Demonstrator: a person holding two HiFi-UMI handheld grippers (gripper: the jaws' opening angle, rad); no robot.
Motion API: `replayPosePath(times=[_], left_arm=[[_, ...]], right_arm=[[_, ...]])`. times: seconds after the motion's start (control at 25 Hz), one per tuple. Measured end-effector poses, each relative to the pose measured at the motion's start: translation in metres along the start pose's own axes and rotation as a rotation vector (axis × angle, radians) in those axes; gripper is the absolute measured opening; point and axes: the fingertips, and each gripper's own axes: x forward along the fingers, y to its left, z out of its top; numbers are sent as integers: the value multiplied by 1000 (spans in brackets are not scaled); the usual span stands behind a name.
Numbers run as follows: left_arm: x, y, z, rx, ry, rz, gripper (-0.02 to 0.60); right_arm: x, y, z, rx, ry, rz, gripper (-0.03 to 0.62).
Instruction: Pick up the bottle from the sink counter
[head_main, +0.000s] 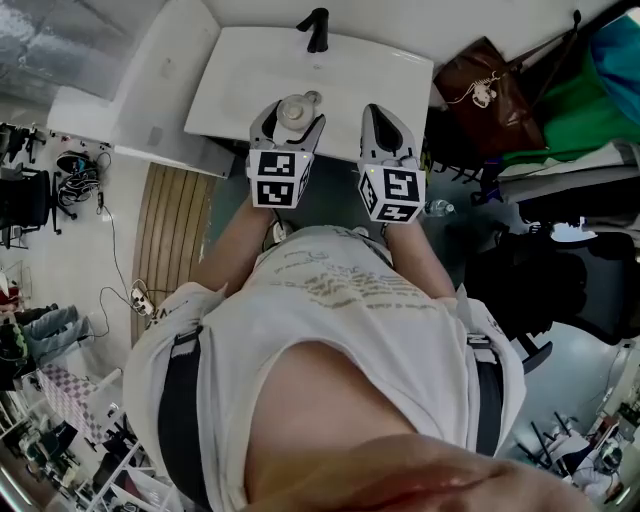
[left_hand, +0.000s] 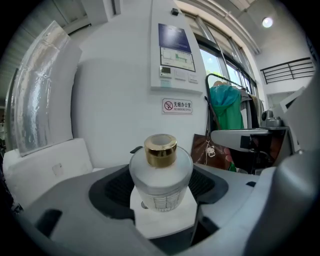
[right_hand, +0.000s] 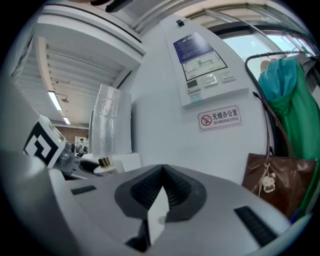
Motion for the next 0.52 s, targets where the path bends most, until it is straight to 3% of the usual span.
replayPosePath(times=[0.52], left_arm=[[2, 13, -2, -22, 8, 1, 345]], right_arm=[[11, 6, 2, -6, 3, 13, 24]])
